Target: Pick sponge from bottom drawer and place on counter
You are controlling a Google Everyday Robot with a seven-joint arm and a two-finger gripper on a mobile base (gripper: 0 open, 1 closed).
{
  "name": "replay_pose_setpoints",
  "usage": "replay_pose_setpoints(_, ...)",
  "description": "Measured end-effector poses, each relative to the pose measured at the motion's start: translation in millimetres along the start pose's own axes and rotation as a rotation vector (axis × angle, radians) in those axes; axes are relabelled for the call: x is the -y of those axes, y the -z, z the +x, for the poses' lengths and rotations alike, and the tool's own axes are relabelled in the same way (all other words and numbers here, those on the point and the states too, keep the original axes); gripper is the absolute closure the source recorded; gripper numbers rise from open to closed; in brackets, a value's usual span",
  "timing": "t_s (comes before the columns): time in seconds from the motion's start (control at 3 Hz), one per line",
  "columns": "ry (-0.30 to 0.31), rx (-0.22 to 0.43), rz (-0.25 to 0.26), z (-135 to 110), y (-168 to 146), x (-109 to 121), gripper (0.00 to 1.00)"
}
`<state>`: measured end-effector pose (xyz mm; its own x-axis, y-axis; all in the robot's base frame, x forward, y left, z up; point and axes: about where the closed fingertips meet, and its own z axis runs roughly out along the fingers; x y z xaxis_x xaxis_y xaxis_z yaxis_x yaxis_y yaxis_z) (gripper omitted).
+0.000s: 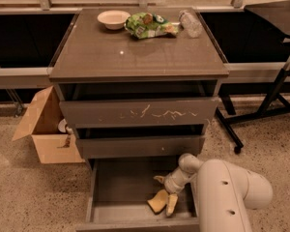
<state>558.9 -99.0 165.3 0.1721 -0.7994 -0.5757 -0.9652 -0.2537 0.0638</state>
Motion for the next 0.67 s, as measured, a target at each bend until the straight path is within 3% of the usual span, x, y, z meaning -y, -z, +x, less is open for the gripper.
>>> replay_pose_setpoints(0.67,0.011,0.008,-0.008,15.2,-29.6,8.1,0.0)
